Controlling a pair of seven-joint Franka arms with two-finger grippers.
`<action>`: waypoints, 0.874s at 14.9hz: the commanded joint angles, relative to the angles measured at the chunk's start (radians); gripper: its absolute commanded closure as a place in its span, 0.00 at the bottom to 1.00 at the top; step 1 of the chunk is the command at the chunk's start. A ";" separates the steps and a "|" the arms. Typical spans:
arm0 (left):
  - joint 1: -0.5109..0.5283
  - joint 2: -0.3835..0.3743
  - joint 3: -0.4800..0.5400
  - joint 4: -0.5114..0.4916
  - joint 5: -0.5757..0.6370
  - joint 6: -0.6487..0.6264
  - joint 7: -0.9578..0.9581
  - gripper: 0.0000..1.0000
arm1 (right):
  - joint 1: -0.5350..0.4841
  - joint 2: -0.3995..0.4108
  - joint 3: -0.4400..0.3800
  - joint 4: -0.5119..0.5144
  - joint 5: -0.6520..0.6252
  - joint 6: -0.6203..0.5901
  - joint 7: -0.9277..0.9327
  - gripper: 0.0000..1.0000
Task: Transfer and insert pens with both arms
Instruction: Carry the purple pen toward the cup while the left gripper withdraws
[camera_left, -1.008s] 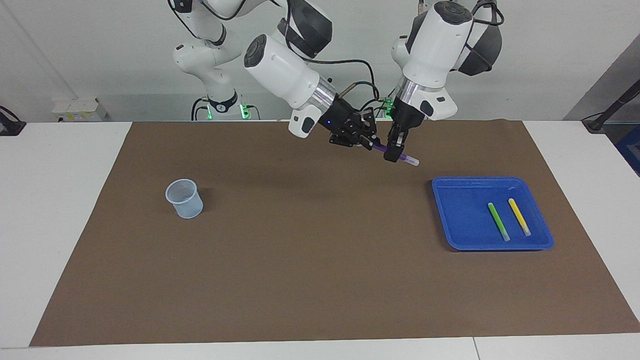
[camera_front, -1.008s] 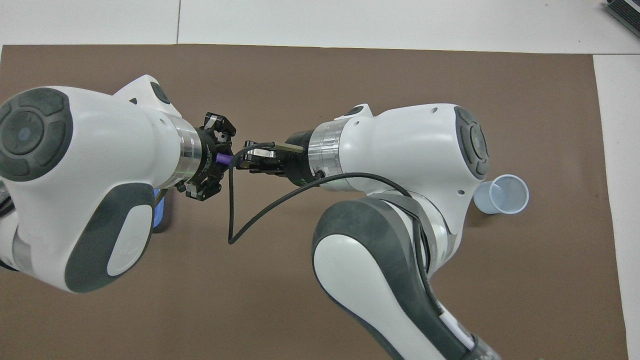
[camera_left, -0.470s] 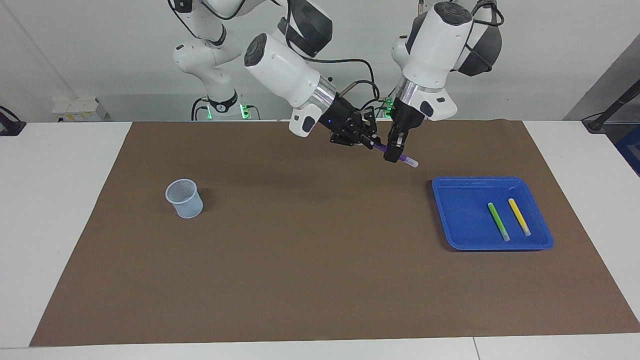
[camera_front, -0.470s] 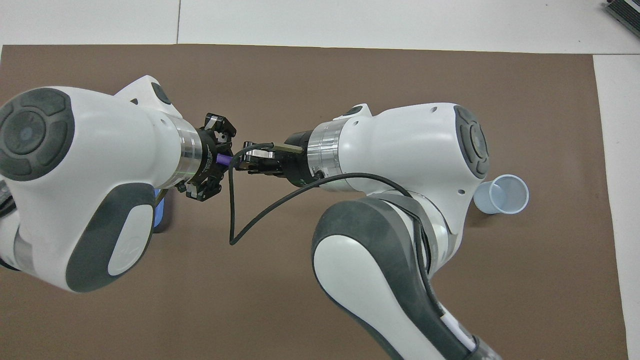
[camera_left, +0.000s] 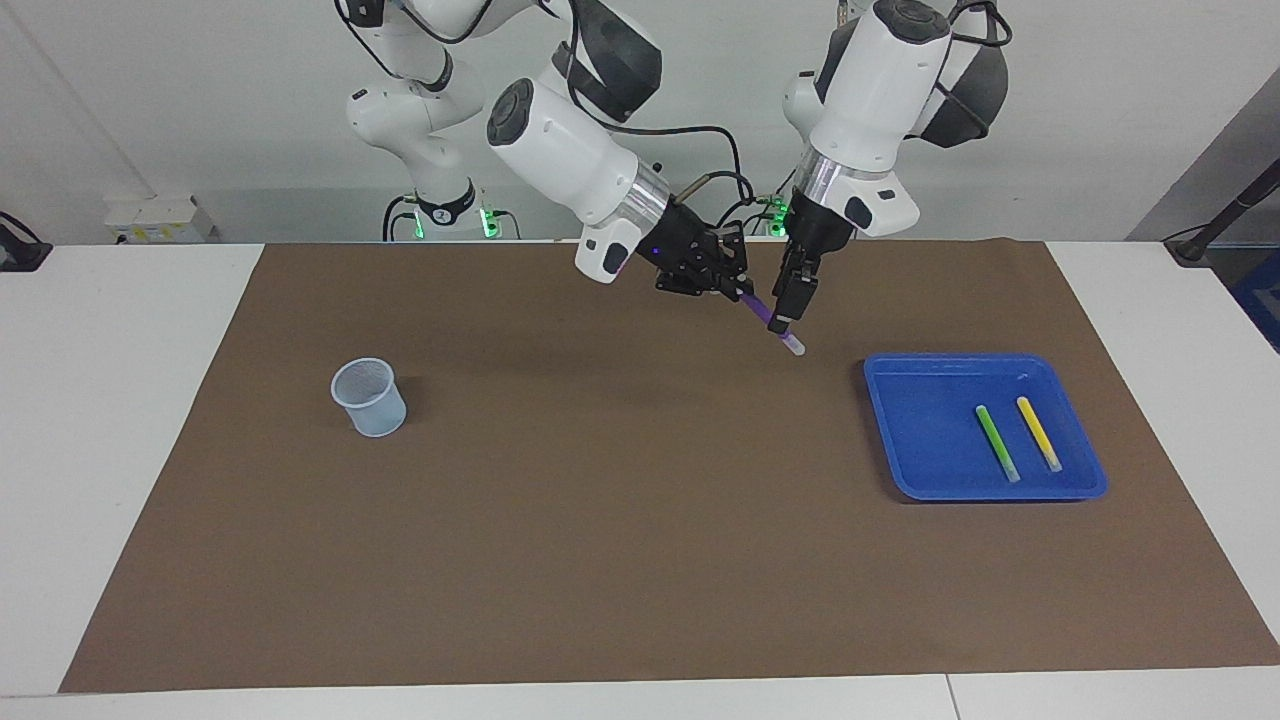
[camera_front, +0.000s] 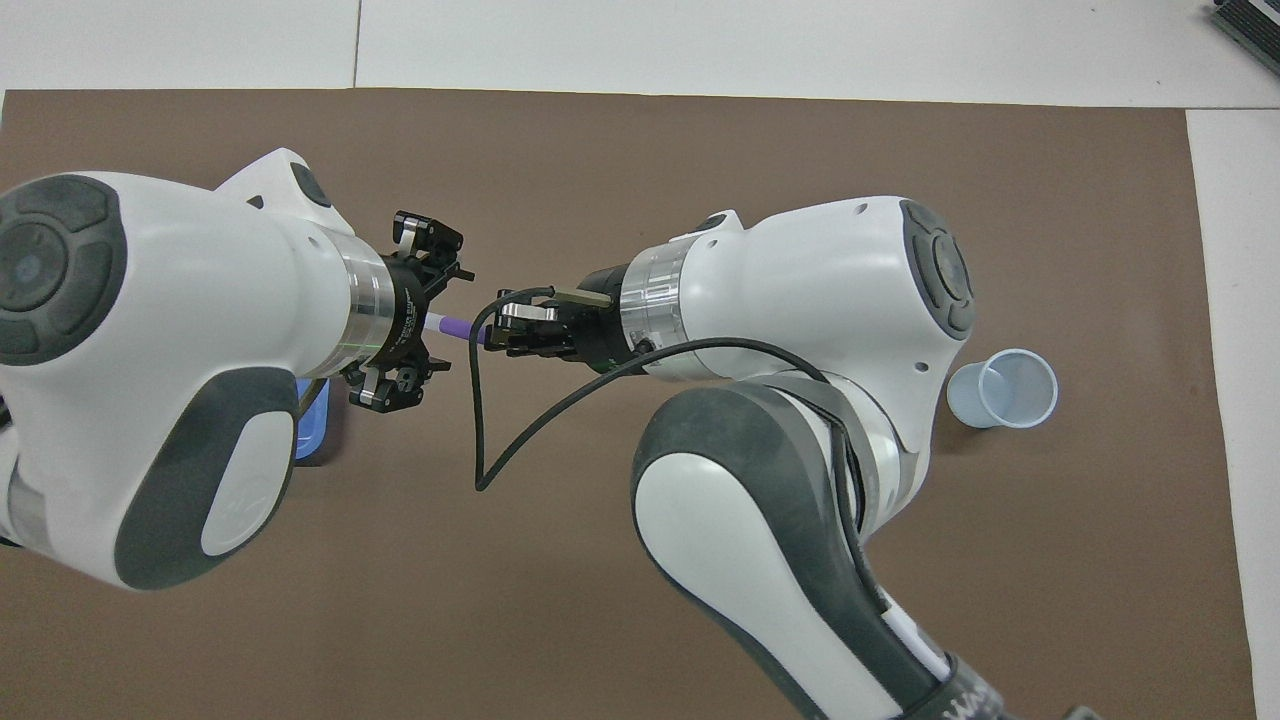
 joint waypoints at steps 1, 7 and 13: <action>0.010 -0.023 0.007 -0.016 -0.007 -0.049 0.056 0.00 | -0.032 0.002 0.005 0.008 -0.046 -0.049 -0.019 1.00; 0.199 -0.051 0.007 -0.036 -0.007 -0.180 0.312 0.00 | -0.094 -0.010 0.002 0.006 -0.235 -0.180 -0.017 1.00; 0.433 -0.058 0.013 -0.043 0.010 -0.175 0.331 0.00 | -0.164 -0.082 0.001 -0.001 -0.445 -0.361 -0.020 1.00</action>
